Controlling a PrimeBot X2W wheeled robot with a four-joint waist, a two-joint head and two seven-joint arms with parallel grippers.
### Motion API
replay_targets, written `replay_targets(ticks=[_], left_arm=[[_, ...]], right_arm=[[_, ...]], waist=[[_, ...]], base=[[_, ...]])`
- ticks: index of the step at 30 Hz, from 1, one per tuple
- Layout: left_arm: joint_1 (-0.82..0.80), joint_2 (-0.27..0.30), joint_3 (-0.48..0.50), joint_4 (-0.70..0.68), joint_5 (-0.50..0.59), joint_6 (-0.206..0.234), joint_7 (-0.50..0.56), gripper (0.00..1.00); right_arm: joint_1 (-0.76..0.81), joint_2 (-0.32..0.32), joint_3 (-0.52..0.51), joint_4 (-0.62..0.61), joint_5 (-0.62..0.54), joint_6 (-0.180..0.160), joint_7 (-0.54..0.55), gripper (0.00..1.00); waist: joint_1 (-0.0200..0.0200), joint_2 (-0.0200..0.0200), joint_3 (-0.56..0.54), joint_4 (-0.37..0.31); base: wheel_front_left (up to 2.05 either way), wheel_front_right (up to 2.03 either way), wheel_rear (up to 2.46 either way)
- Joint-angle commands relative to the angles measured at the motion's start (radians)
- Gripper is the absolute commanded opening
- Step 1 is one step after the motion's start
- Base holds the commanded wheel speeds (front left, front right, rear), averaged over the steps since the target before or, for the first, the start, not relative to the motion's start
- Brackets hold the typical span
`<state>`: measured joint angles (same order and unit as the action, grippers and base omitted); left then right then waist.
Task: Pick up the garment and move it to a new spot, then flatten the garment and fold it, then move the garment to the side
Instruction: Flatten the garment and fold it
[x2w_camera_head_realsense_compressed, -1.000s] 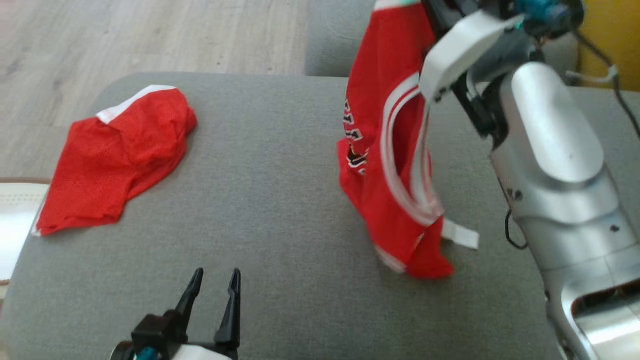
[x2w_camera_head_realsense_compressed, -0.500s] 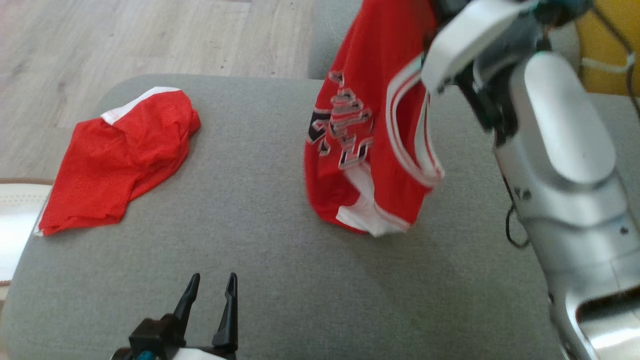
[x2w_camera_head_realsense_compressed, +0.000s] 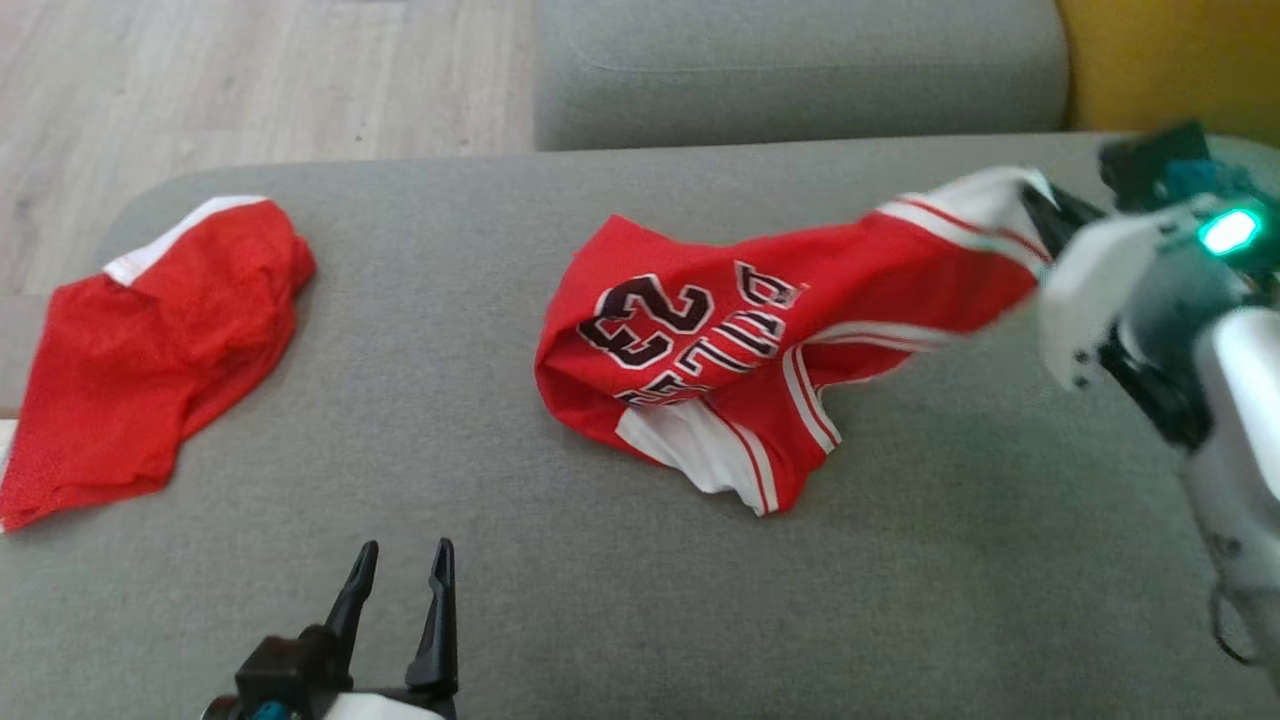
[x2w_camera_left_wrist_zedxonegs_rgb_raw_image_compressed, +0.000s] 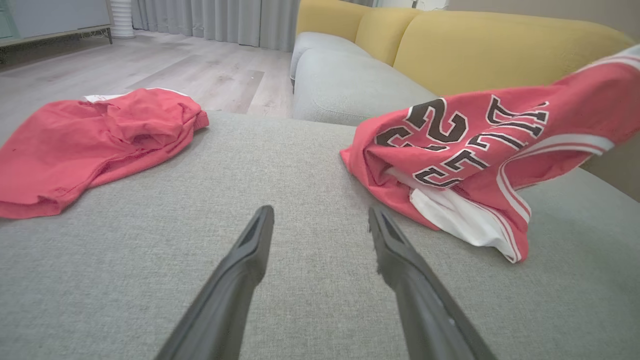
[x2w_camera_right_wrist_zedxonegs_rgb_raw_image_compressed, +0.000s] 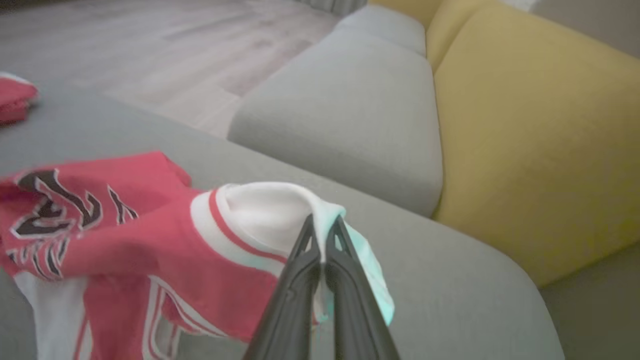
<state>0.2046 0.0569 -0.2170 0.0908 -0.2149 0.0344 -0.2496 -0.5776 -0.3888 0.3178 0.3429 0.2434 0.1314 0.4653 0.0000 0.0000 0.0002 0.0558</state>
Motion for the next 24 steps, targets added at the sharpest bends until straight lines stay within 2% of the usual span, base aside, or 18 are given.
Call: replay_targets(ticks=[1, 7, 13, 17, 20, 21, 22, 23, 24], left_arm=[[-0.031, -0.007, 0.031, -0.037, 0.004, 0.0, -0.012, 1.0], [-0.044, -0.007, 0.023, -0.031, 0.002, -0.002, -0.012, 1.0], [-0.055, -0.007, 0.019, -0.026, 0.005, -0.006, -0.012, 1.0], [-0.058, -0.007, 0.021, -0.024, 0.006, -0.008, -0.012, 1.0], [-0.062, -0.007, 0.018, -0.021, 0.006, -0.009, -0.012, 1.0], [-0.064, -0.007, 0.017, -0.021, 0.005, -0.008, -0.012, 1.0], [-0.065, -0.007, 0.016, -0.021, 0.004, -0.007, -0.012, 1.0], [-0.065, -0.007, 0.015, -0.021, 0.003, -0.006, -0.012, 1.0], [-0.065, -0.007, 0.014, -0.022, 0.003, -0.005, -0.012, 1.0]], right_arm=[[-0.009, -0.017, 0.0, -0.04, -0.003, -0.001, 0.013, 0.0], [0.085, -0.126, -0.012, 0.004, -0.025, -0.001, 0.121, 0.0], [0.118, -0.213, -0.054, 0.053, -0.119, -0.001, 0.177, 0.0], [0.118, -0.231, -0.085, 0.085, -0.173, -0.001, 0.191, 0.0], [0.115, -0.215, -0.123, 0.112, -0.205, -0.001, 0.184, 0.0], [0.119, -0.203, -0.136, 0.122, -0.21, -0.001, 0.182, 0.03], [0.123, -0.189, -0.145, 0.131, -0.213, -0.001, 0.178, 0.32], [0.128, -0.179, -0.149, 0.136, -0.217, -0.001, 0.169, 0.76], [0.133, -0.17, -0.153, 0.141, -0.221, -0.001, 0.159, 1.0]], waist=[[0.0, 0.0, 0.009, -0.01], [0.0, 0.0, 0.022, -0.018], [0.0, 0.0, 0.029, -0.003], [0.0, 0.0, 0.033, 0.006], [0.0, 0.0, 0.035, 0.015], [0.0, 0.0, 0.035, 0.017], [0.0, 0.0, 0.035, 0.02], [0.0, 0.0, 0.035, 0.022], [0.0, 0.0, 0.035, 0.023]], base=[[0.0, 0.0, 0.0], [0.0, 0.0, 0.0], [0.0, 0.0, 0.0], [0.0, 0.0, 0.0], [0.0, 0.0, 0.0], [0.0, 0.0, 0.0], [0.0, 0.0, 0.0], [0.0, 0.0, 0.0], [0.0, 0.0, 0.0]])
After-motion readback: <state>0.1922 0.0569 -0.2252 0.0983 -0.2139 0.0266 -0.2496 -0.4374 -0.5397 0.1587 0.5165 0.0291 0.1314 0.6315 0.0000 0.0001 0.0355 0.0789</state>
